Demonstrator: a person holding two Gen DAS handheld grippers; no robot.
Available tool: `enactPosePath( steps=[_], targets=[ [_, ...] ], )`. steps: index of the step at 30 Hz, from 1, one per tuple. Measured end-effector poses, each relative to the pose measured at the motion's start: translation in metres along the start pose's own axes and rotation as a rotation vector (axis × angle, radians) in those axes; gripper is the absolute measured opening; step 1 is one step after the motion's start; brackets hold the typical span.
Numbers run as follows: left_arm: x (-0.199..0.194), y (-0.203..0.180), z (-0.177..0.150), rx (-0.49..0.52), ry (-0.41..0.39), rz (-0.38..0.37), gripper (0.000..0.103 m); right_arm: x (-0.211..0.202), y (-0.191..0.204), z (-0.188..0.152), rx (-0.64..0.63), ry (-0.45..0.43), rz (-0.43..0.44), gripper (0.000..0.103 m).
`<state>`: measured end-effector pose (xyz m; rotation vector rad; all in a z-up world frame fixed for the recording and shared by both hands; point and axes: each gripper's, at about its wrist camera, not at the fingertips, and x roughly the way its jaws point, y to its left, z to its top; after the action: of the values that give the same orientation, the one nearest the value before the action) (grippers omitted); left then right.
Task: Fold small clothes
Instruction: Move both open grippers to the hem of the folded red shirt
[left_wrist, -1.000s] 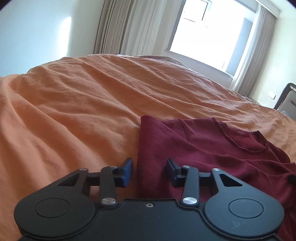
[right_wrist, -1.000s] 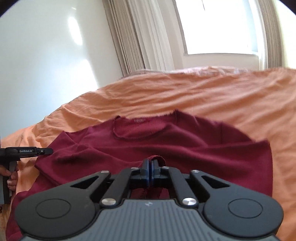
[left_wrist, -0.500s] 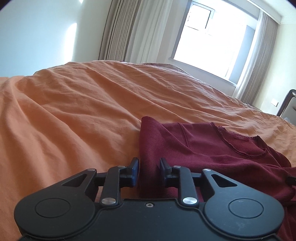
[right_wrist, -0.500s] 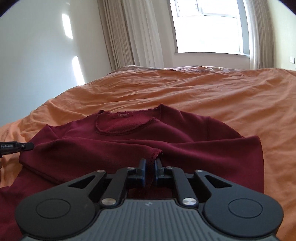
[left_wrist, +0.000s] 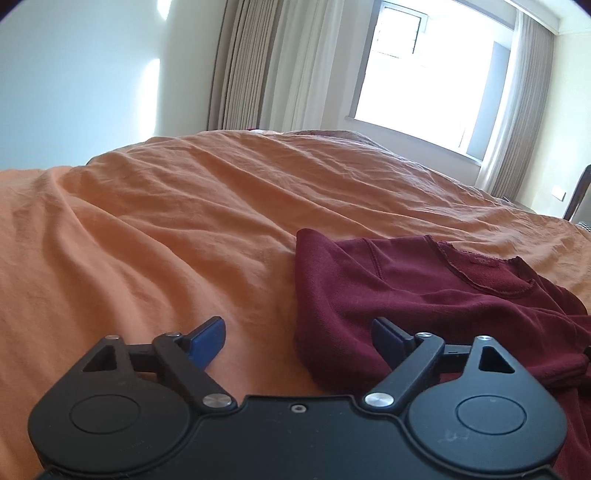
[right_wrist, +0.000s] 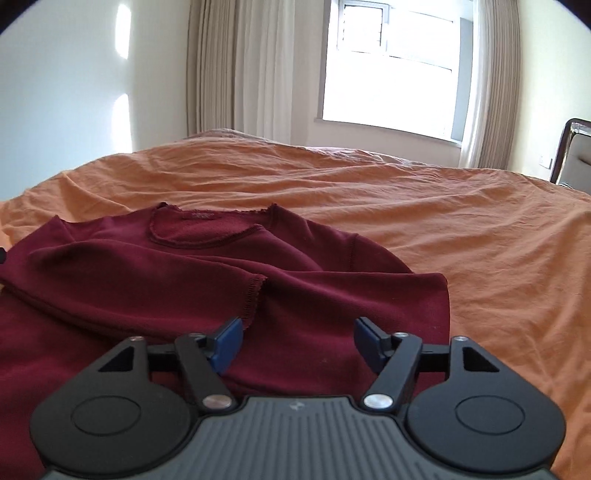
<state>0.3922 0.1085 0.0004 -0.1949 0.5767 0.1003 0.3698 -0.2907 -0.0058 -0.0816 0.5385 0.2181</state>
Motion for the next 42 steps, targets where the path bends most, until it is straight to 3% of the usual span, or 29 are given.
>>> enactPosePath(
  steps=[2, 5, 14, 19, 23, 24, 26, 31, 33, 35, 36, 38, 42],
  targets=[
    [-0.019, -0.001, -0.007, 0.015, -0.019, -0.013, 0.099, -0.025, 0.004, -0.01, -0.015, -0.028, 0.024, 0.095],
    [-0.047, -0.004, -0.021, 0.038, -0.029, -0.051, 0.102, -0.063, 0.009, -0.03, -0.018, -0.052, 0.064, 0.103],
    [-0.115, -0.003, -0.089, 0.046, 0.031, -0.183, 0.102, -0.152, 0.013, -0.107, 0.101, -0.014, 0.1, 0.103],
    [-0.139, -0.003, -0.122, 0.09, 0.042, -0.19, 0.102, -0.187, 0.014, -0.139, 0.138, -0.01, 0.059, 0.103],
    [-0.15, -0.002, -0.144, 0.083, 0.075, -0.199, 0.102, -0.206, 0.019, -0.16, 0.239, 0.014, 0.081, 0.102],
    [-0.153, -0.002, -0.148, 0.078, 0.077, -0.2, 0.102, -0.209, 0.021, -0.162, 0.252, 0.013, 0.089, 0.1],
    [-0.158, 0.0, -0.156, 0.066, 0.091, -0.205, 0.102, -0.212, 0.026, -0.166, 0.268, 0.015, 0.089, 0.084],
    [-0.162, 0.006, -0.167, 0.032, 0.134, -0.211, 0.102, -0.208, 0.037, -0.169, 0.308, 0.012, 0.135, 0.077],
    [-0.162, 0.009, -0.17, 0.009, 0.149, -0.222, 0.099, -0.207, 0.04, -0.171, 0.334, 0.012, 0.119, 0.061],
    [-0.162, 0.011, -0.172, -0.017, 0.168, -0.24, 0.094, -0.206, 0.038, -0.173, 0.37, 0.02, 0.095, 0.035],
    [-0.162, 0.012, -0.173, -0.031, 0.177, -0.25, 0.09, -0.206, 0.035, -0.175, 0.395, 0.022, 0.099, 0.033],
    [-0.163, 0.016, -0.175, -0.069, 0.193, -0.28, 0.082, -0.207, 0.028, -0.179, 0.436, 0.028, 0.109, 0.019],
    [-0.158, 0.022, -0.179, -0.141, 0.228, -0.31, 0.073, -0.214, 0.021, -0.184, 0.428, 0.012, 0.089, 0.009]
  ],
)
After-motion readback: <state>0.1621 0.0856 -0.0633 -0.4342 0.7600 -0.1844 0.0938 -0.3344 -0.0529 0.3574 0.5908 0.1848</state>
